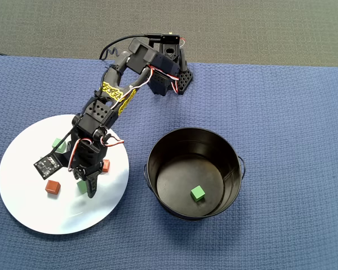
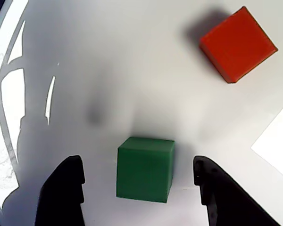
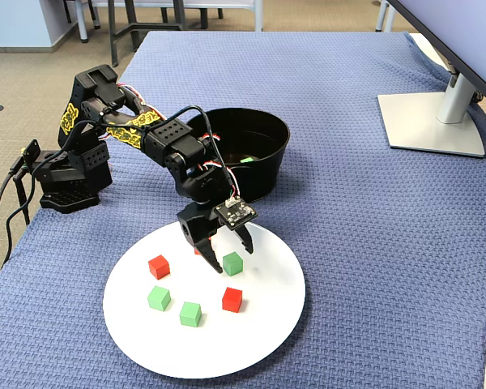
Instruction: Pick up the green cubes from the white plate and place them in the black recipient
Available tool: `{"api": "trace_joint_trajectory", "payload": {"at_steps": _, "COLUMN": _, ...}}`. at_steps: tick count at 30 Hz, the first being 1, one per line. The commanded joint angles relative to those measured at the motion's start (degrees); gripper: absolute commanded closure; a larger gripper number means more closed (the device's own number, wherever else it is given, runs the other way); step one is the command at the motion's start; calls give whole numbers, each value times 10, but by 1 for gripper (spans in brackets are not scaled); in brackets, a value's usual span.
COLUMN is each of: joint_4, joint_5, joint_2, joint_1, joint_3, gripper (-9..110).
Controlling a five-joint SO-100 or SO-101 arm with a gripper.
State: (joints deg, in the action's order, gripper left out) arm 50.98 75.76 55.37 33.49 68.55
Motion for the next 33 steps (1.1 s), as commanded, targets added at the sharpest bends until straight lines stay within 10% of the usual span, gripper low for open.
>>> {"api": "trace_joint_trajectory", "payload": {"at_steps": 1, "joint_4": -17, "joint_5": -9, "joint_2": 5, "joint_1": 1, "joint_3": -12, "gripper": 80}}
{"api": "trace_joint_trajectory", "payload": {"at_steps": 33, "joint_4": -49, "joint_5": -20, "joint_2": 7, "joint_1": -4, "joint_3": 22, "gripper": 101}}
